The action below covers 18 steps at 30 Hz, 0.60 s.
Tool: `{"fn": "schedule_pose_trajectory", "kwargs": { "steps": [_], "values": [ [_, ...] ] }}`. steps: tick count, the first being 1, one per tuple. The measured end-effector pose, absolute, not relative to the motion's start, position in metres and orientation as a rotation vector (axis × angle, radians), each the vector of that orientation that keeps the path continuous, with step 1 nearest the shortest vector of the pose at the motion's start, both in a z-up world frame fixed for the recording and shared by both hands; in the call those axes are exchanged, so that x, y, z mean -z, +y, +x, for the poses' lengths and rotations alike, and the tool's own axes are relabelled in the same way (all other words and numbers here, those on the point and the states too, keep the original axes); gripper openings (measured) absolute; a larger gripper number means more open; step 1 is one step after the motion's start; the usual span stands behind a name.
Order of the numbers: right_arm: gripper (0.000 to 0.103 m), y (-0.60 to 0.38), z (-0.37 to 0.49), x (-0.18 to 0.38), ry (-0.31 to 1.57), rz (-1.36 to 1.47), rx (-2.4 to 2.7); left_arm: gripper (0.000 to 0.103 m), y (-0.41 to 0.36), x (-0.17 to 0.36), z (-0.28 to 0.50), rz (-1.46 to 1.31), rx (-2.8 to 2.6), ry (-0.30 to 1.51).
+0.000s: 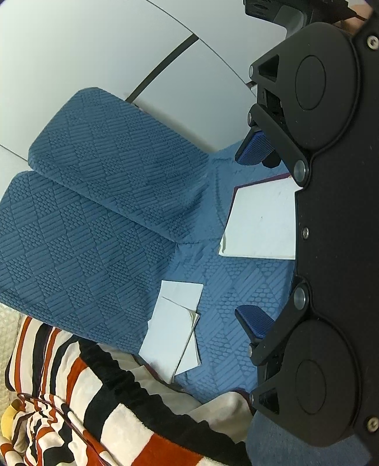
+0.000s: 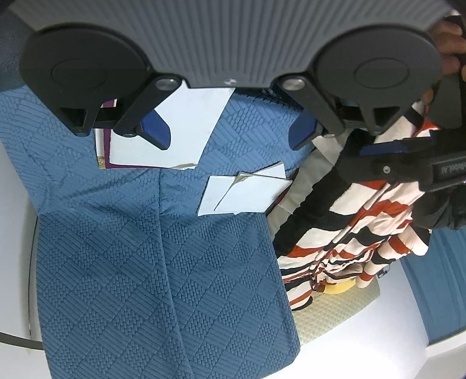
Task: Organize objects
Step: 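Move both open grippers toward the folded white sheets on the blue cover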
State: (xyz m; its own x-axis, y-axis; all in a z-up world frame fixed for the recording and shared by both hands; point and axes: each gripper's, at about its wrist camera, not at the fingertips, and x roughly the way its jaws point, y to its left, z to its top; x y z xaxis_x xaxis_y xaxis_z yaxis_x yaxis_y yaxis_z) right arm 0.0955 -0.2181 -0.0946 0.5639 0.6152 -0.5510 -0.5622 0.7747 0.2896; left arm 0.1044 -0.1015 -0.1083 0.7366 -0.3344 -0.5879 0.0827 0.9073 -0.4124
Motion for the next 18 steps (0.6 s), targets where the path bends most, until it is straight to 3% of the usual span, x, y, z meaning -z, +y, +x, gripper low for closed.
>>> {"fn": "schedule_pose_trajectory", "kwargs": {
  "steps": [18],
  "values": [
    [0.089, -0.202, 0.134, 0.132, 0.711, 0.07, -0.684, 0.102, -0.1, 0.15, 0.161, -0.381, 0.213, 0.719]
  ]
}}
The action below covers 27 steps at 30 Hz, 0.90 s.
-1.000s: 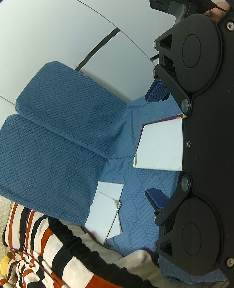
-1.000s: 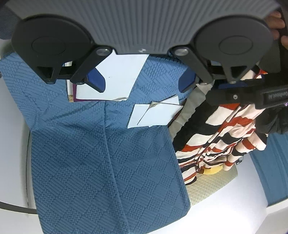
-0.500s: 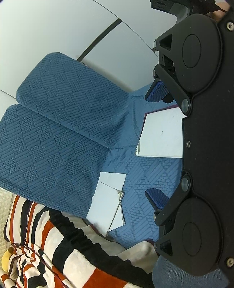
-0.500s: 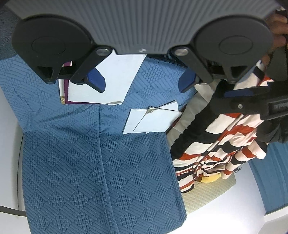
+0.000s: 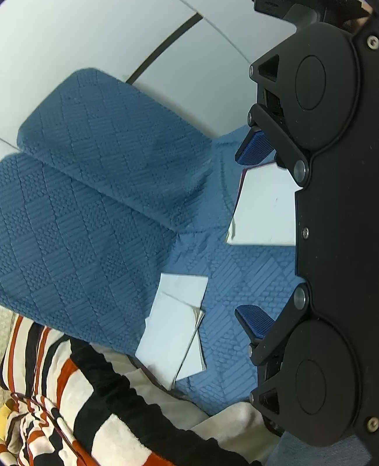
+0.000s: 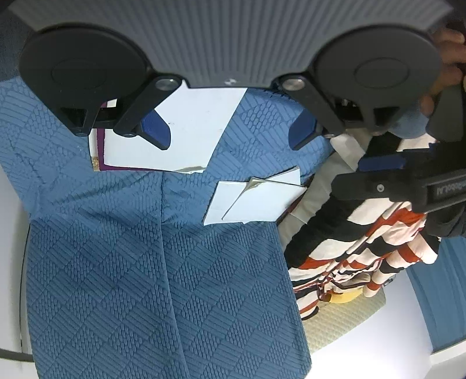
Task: Organize objects
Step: 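Move both open grippers toward the folded white sheets on the blue cover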
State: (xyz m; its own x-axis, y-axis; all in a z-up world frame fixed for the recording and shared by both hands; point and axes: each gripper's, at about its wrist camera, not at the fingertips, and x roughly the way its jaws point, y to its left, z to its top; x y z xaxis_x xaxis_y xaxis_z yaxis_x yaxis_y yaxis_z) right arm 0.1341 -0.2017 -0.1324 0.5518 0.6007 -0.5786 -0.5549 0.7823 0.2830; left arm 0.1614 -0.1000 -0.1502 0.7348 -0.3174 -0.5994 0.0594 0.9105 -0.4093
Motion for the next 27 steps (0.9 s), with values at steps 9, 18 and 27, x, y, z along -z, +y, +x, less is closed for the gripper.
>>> {"fn": "schedule_pose_trajectory", "kwargs": {
  "steps": [9, 18, 27],
  "values": [
    [0.089, -0.193, 0.165, 0.137, 0.74, 0.105, -0.67, 0.102, -0.087, 0.166, 0.204, -0.404, 0.2, 0.739],
    [0.089, -0.172, 0.207, 0.148, 0.744, 0.07, -0.656, 0.102, -0.083, 0.2, 0.243, -0.437, 0.198, 0.809],
    [0.089, -0.159, 0.252, 0.163, 0.812, 0.117, -0.648, 0.102, -0.069, 0.225, 0.293, -0.451, 0.151, 0.838]
  ]
}}
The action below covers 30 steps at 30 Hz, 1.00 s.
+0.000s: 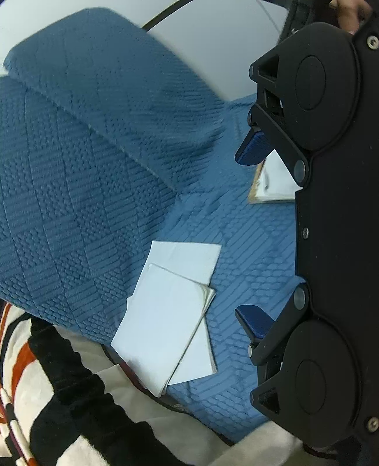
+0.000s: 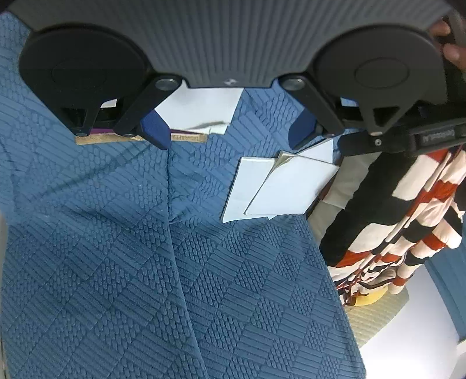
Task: Organize objects
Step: 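Move both open grippers toward the folded white sheets on the blue cover, then close the left gripper on the folded white sheet while the right gripper grips it too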
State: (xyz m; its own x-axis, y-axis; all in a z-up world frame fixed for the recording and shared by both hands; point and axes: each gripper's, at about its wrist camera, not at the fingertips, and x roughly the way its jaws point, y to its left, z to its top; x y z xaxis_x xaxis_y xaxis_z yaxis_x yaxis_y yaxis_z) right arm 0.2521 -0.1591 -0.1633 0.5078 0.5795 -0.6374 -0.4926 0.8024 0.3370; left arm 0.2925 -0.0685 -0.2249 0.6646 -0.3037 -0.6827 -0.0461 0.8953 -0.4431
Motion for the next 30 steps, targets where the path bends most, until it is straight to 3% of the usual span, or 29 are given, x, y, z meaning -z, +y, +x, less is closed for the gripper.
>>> {"fn": "schedule_pose_trajectory", "kwargs": {
  "steps": [14, 23, 27, 30],
  "values": [
    [0.089, -0.116, 0.304, 0.191, 0.869, 0.111, -0.694, 0.102, -0.048, 0.274, 0.363, -0.544, 0.085, 0.936],
    [0.089, -0.119, 0.339, 0.215, 0.984, 0.306, -0.68, 0.102, -0.038, 0.294, 0.391, -0.625, 0.055, 0.985],
    [0.076, -0.113, 0.354, 0.224, 1.005, 0.348, -0.686, 0.102, -0.027, 0.304, 0.402, -0.694, 0.052, 0.991],
    [0.057, -0.105, 0.364, 0.231, 1.02, 0.357, -0.691, 0.099, -0.018, 0.312, 0.408, -0.759, 0.064, 0.996]
  ]
}}
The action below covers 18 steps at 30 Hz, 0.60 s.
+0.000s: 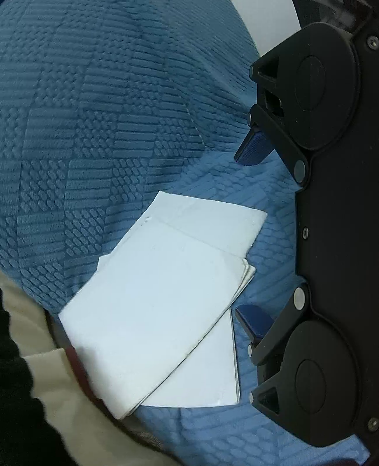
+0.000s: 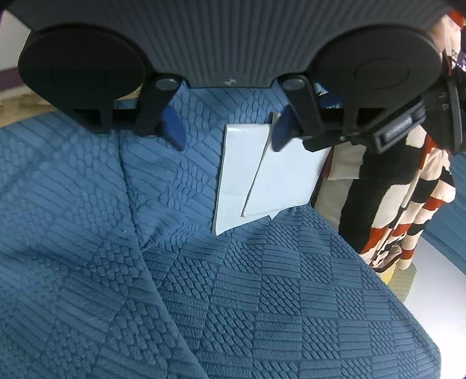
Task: Organize objects
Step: 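Close the left gripper on the folded white sheet while the right gripper grips it too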
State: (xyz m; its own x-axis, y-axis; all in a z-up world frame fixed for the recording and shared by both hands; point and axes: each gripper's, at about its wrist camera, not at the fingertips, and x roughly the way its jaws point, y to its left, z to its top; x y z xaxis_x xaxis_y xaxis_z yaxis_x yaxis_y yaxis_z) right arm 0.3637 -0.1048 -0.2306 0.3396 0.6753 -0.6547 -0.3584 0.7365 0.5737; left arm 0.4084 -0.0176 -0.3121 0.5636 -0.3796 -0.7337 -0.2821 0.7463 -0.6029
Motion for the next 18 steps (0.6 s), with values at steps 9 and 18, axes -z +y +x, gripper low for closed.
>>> {"fn": "schedule_pose_trajectory", "kwargs": {
  "steps": [9, 18],
  "values": [
    [0.034, -0.081, 0.385, 0.252, 1.079, 0.404, -0.728, 0.078, 0.01, 0.336, 0.412, -0.914, -0.001, 1.044],
    [0.034, -0.087, 0.4, 0.263, 1.128, 0.496, -0.713, 0.065, 0.017, 0.348, 0.409, -1.075, -0.029, 1.011]
  ]
}}
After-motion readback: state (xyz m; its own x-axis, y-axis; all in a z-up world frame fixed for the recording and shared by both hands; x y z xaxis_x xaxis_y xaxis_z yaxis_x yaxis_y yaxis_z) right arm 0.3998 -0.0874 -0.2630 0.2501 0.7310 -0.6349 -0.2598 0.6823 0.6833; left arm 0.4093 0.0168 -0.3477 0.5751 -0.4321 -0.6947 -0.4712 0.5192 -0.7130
